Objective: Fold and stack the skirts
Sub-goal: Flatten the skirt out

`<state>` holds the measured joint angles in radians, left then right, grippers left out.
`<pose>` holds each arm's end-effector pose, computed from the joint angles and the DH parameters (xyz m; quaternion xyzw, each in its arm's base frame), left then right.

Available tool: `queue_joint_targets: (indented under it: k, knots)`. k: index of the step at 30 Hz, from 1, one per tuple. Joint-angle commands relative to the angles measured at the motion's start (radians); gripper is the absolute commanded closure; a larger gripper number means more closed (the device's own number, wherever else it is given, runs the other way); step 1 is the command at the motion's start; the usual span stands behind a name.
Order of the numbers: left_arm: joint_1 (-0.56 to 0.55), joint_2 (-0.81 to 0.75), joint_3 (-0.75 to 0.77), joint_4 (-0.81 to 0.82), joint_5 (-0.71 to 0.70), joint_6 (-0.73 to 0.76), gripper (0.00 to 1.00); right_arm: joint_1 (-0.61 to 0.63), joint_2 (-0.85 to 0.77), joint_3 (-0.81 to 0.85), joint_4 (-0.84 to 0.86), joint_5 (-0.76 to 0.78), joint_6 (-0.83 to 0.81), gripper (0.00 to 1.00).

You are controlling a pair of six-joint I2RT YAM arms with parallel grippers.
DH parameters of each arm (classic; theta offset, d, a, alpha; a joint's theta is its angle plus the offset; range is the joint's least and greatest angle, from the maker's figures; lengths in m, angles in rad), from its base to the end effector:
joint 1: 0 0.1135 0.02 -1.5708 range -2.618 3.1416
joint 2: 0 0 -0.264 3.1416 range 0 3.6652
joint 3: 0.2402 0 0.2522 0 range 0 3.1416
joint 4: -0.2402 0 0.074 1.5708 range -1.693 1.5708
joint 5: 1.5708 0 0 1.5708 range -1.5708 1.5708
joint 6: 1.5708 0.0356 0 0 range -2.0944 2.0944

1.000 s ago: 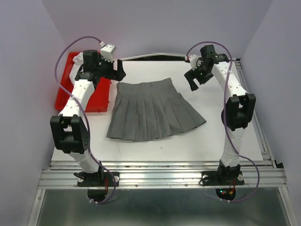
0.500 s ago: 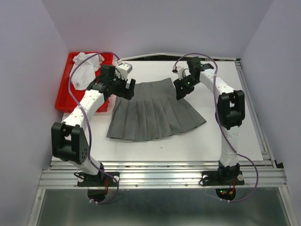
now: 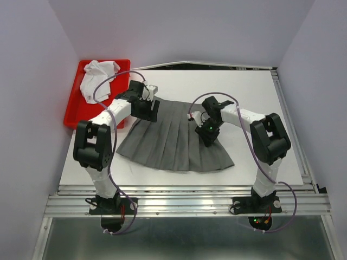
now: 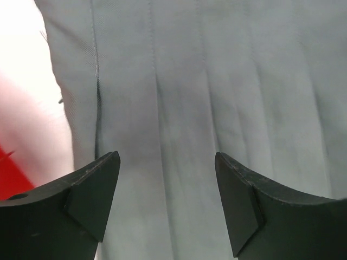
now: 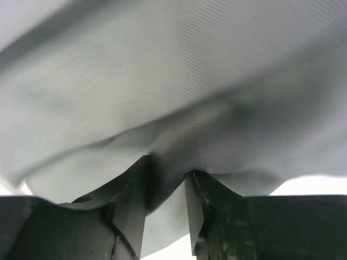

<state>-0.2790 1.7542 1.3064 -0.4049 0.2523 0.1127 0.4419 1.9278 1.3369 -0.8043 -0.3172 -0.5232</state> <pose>0.3689 -0.1149 0.2394 0.2241 0.9024 -0.1463 0.3376 0.3279 0.1674 0.1680 -0.4687 0.8649 0.1537 0.0929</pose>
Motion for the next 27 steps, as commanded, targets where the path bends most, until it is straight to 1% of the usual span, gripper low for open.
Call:
queue_joint_targets:
  k: [1,2,3,4,5,6,7,8,9,10,11,12,13,14,15,16,18,19,21,22,24,25,27]
  knots:
    - [-0.034,0.13,0.111,-0.017,-0.016,-0.021,0.19,0.041,-0.111,-0.001,-0.214,-0.335,-0.017,0.56]
    - [-0.043,0.169,0.135,-0.018,-0.016,-0.021,0.19,0.041,-0.131,-0.001,-0.214,-0.336,-0.021,0.52]
    - [-0.063,0.204,0.196,-0.032,0.004,0.002,0.2,0.041,-0.151,0.055,-0.269,-0.424,-0.023,0.49]
    - [-0.075,0.284,0.235,-0.044,0.014,0.014,0.2,0.041,-0.171,0.082,-0.276,-0.447,0.014,0.46]
    - [-0.086,0.327,0.272,-0.06,0.025,0.027,0.2,-0.013,-0.211,0.102,-0.257,-0.462,0.032,0.45]
    - [-0.098,0.365,0.351,-0.098,0.054,0.066,0.2,-0.052,-0.223,0.135,-0.247,-0.492,0.046,0.43]
    - [-0.11,0.437,0.39,-0.113,0.079,0.096,0.21,-0.098,-0.23,0.154,-0.239,-0.509,0.051,0.42]
    - [-0.138,0.464,0.418,-0.118,0.09,0.114,0.21,-0.145,-0.233,0.175,-0.239,-0.522,0.051,0.42]
    - [-0.153,0.487,0.476,-0.12,0.111,0.128,0.21,-0.24,-0.219,0.197,-0.257,-0.542,0.045,0.41]
    - [-0.185,0.531,0.513,-0.126,0.123,0.172,0.21,-0.285,-0.208,0.243,-0.269,-0.549,0.039,0.41]
    - [-0.205,0.554,0.552,-0.136,0.128,0.198,0.21,-0.325,-0.196,0.258,-0.274,-0.55,0.049,0.41]
    - [-0.227,0.576,0.6,-0.162,0.131,0.224,0.21,-0.375,-0.185,0.271,-0.26,-0.501,0.066,0.41]
    - [-0.247,0.621,0.691,-0.181,0.122,0.284,0.2,-0.396,-0.164,0.284,-0.244,-0.472,0.096,0.43]
    - [-0.288,0.648,0.736,-0.207,0.108,0.318,0.2,-0.413,-0.155,0.283,-0.221,-0.436,0.116,0.44]
    - [-0.304,0.687,0.816,-0.26,0.094,0.355,0.2,-0.437,-0.144,0.275,-0.16,-0.374,0.149,0.45]
    - [-0.318,0.695,0.841,-0.281,0.094,0.422,0.2,-0.446,-0.138,0.262,-0.129,-0.346,0.156,0.46]
    - [-0.341,0.679,0.837,-0.272,0.094,0.444,0.18,-0.456,-0.118,0.252,-0.083,-0.3,0.146,0.46]
    - [-0.341,0.626,0.785,-0.209,0.096,0.443,0.16,-0.456,-0.104,0.251,-0.082,-0.296,0.14,0.47]
    - [-0.338,0.556,0.72,-0.135,0.094,0.417,0.13,-0.456,-0.072,0.232,-0.085,-0.325,0.131,0.47]
    - [-0.332,0.488,0.665,-0.085,0.099,0.412,0.11,-0.456,-0.063,0.222,-0.087,-0.339,0.123,0.47]
    - [-0.327,0.417,0.617,-0.046,0.111,0.397,0.09,-0.445,-0.04,0.182,-0.084,-0.376,0.101,0.47]
    - [-0.324,0.343,0.576,-0.019,0.11,0.387,0.08,-0.436,-0.033,0.17,-0.085,-0.373,0.074,0.48]
    - [-0.322,0.277,0.544,-0.008,0.11,0.378,0.07,-0.398,-0.018,0.147,-0.078,-0.341,0.06,0.48]
